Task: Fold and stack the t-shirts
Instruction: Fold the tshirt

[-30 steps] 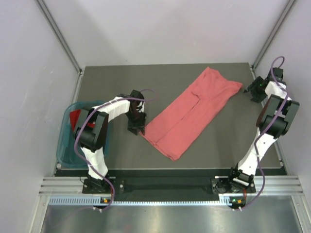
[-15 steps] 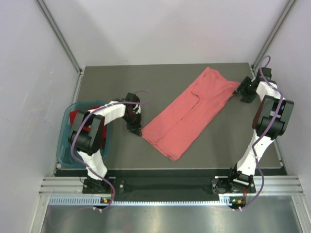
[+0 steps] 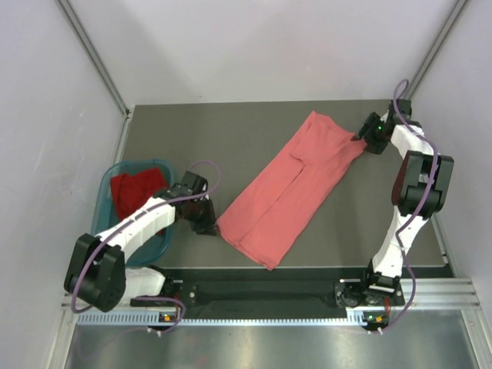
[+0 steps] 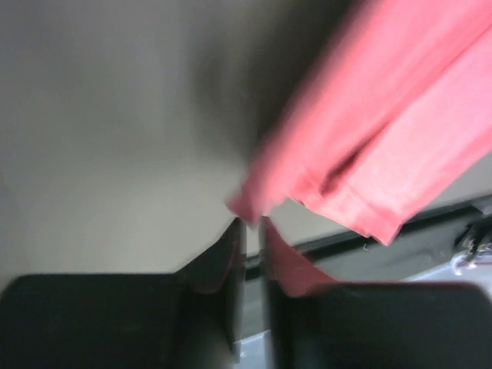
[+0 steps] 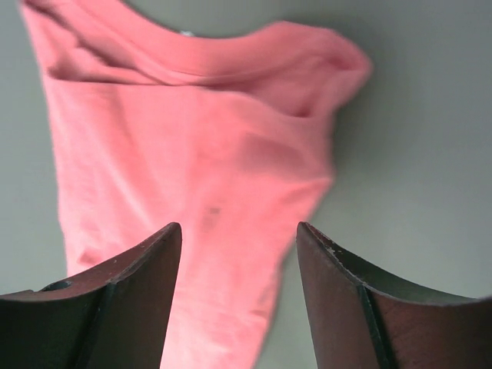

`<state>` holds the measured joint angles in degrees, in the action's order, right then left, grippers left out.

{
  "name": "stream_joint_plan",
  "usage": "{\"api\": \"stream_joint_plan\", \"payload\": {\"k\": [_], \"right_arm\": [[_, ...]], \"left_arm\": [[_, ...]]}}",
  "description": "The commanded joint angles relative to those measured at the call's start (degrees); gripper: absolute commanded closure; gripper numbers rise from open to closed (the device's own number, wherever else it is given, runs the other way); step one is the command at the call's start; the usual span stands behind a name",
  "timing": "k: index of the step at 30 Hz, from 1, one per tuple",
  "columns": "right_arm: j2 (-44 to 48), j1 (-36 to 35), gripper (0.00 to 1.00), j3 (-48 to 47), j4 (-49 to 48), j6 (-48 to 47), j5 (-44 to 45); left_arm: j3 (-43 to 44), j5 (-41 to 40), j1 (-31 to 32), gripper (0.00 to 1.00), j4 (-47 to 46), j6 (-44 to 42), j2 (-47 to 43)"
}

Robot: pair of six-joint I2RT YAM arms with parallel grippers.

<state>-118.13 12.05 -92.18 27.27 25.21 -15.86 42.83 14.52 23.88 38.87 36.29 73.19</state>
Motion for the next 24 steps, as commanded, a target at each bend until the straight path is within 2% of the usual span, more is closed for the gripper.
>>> {"api": "stream_joint_plan", "payload": {"k": [1, 2, 3, 5, 11, 14, 16, 20, 24], "right_arm": [[1.23, -1.68, 0.38, -2.83, -3.54, 2.56, 1.09], [1.23, -1.77, 0.38, -2.83, -3.45, 2.74, 2.05], [1.32, -1.77, 0.37, -2.74, -3.36, 2.91, 2.32], [1.32, -1.68, 0.37, -2.74, -3.01, 2.04, 3.11], [1.23, -1.94, 0.37, -2.83, -4.85, -0.25, 0.48], [1.23, -2.21, 0.36, -3.27, -5.9, -0.87, 2.83], [1.49, -2.12, 0.36, -3.35, -5.91, -0.78, 4.77], [1.41, -1.6, 0.37, -3.88, -4.95, -0.96, 9.78], [-0.34, 0.51, 0.36, -4.49, -5.2, -0.08, 9.19]], "left_arm": [[-0.99, 1.48, 3.54, 0.61, -0.03, 5.19, -3.66], [-0.21, 0.86, 4.33, 0.52, 0.85, 5.36, -4.28], [0.93, 0.07, 4.33, 0.3, 1.81, 5.19, -5.33], [3.2, -1.25, 4.33, 0.17, 3.31, 3.79, -5.69], [17.51, -6.34, 4.25, 0.15, 7.44, -1.39, -0.07], [25.16, -6.96, 4.16, 0.18, 5.96, -4.72, 4.93], [29.83, -6.79, 4.07, 0.19, 1.75, -6.93, 9.06], [38.7, -3.55, 2.49, 0.2, -4.32, -11.24, 16.88], [47.25, 2.15, 2.31, 0.22, -6.09, -11.95, 25.93]]}}
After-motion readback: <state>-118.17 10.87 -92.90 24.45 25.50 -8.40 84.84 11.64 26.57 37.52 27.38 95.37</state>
